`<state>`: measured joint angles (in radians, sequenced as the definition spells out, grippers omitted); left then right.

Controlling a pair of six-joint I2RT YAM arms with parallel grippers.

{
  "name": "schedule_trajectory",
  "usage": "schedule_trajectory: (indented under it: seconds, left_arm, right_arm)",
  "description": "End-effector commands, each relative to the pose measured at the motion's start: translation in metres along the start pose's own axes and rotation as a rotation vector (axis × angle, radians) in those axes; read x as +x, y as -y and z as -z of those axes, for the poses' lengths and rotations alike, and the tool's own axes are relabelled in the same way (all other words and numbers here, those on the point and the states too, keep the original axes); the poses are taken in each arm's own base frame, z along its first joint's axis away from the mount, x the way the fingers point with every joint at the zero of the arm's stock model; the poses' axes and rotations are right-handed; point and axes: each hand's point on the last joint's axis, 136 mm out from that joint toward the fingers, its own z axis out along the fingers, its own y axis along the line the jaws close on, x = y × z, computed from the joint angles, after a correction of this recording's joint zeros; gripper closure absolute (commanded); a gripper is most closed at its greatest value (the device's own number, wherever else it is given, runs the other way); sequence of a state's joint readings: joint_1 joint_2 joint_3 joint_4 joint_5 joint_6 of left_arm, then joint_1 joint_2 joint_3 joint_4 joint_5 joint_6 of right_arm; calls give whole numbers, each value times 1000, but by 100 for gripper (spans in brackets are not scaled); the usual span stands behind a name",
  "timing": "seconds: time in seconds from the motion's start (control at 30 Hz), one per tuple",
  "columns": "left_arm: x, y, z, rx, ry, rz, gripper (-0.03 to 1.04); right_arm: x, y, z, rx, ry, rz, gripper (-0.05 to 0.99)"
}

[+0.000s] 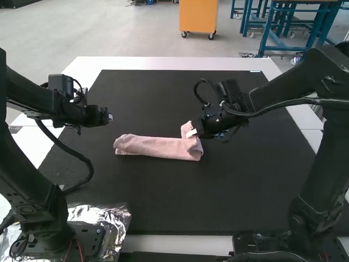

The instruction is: Fold the towel.

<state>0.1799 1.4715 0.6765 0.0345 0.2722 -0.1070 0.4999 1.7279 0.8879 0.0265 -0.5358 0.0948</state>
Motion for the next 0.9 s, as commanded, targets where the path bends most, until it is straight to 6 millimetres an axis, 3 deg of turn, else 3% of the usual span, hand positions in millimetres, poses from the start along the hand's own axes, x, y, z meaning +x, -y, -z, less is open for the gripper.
schedule_trajectory:
  seconds: [0.0,0.23,0.5,0.87]
  left_arm:
    - [-18,-15,9,-45,52,20,4]
    - [-12,-41,14,-95,62,30,4]
    - [-3,-57,16,-120,64,24,4]
    - [-4,-60,18,-112,80,25,4]
  right_arm:
    - [-10,-27,-19,-55,-8,18,96]
    - [-27,-57,-64,-103,-28,82,96]
    - [-52,-81,-104,-145,-29,124,96]
    - [-58,-118,-141,-195,-52,178,96]
